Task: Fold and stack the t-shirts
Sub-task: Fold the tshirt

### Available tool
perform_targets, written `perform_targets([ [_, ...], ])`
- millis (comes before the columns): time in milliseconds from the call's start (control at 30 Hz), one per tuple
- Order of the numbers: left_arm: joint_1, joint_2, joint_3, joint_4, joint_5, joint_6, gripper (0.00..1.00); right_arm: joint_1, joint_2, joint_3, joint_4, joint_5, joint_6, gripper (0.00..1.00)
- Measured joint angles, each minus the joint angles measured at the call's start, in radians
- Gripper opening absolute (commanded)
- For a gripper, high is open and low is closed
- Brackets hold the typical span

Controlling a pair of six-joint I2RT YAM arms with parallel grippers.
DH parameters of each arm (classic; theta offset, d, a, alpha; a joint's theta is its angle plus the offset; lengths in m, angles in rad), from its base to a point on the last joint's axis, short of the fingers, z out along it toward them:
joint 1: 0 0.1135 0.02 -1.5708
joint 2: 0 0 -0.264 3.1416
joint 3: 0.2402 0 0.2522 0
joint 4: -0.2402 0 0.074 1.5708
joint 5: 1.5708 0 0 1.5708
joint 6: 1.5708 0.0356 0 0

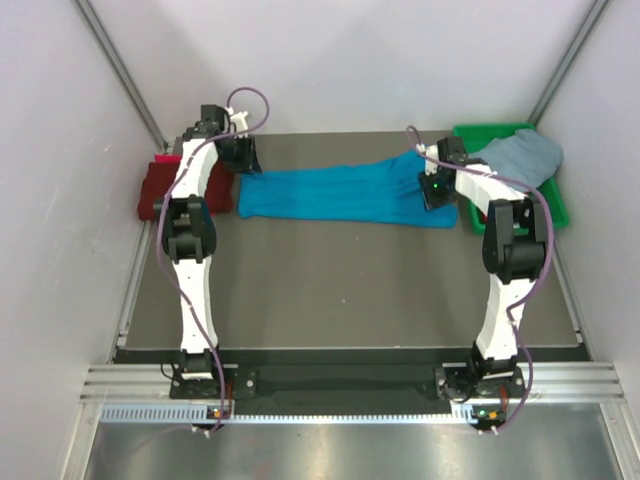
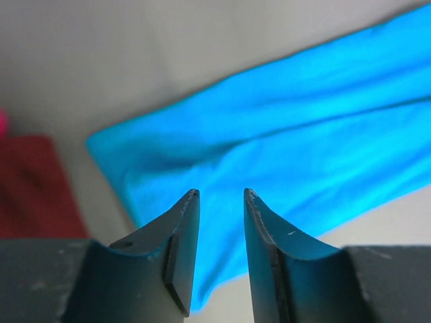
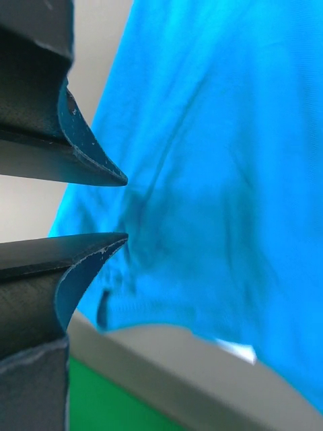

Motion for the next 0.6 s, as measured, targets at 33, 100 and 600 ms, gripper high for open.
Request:
perform_targets([
  [33, -0.005, 0.016, 0.000, 0.013, 0.004, -0.008, 0.37, -0.003, 0.002, 0.014, 0.000, 0.000, 0.007, 0.35],
  [100, -0.011, 0.052, 0.000, 0.032, 0.007, -0.024, 0.37, -0.008, 0.006, 0.041, 0.006, 0.001, 0.018, 0.35],
  [600, -0.062, 0.112, -0.010, 0.074, -0.027, -0.051, 0.40, -0.010, 0.097, 0.092, 0.023, -0.002, 0.053, 0.36],
])
